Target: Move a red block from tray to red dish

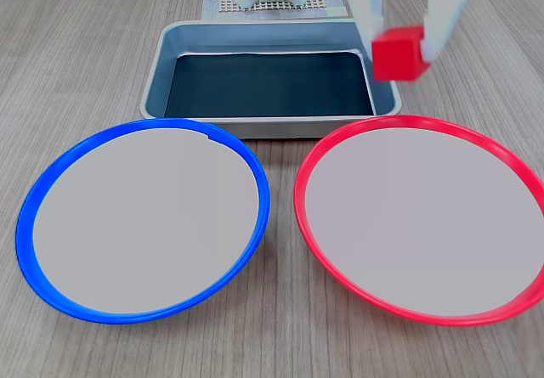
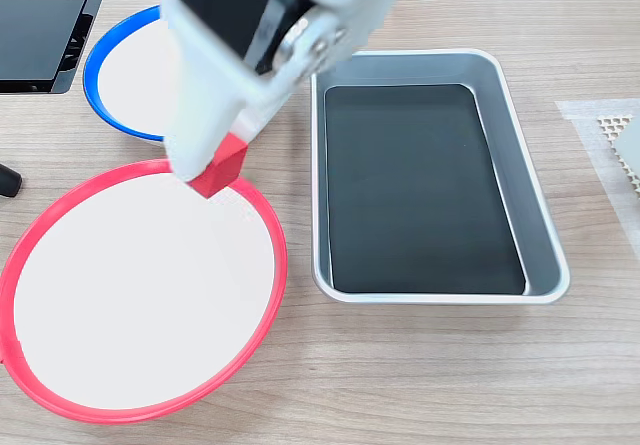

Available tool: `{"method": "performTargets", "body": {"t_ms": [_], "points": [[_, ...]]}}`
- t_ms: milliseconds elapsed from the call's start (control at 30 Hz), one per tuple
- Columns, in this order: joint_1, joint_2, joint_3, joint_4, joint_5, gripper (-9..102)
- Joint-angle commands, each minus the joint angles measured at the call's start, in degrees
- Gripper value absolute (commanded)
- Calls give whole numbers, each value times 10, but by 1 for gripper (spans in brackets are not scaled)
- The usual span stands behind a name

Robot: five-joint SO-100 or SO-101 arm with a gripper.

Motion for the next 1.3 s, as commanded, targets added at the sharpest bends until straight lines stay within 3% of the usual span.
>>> {"method": "performTargets", "body": {"t_ms": [0, 333, 633, 1033, 1267], "points": [[-5, -47, -20, -60, -11, 0], [-29, -190, -62, -156, -19, 1], [-25, -251, -94, -178, -41, 3], [-9, -228, -98, -163, -50, 29], [8, -139, -100, -176, 34, 22]]}}
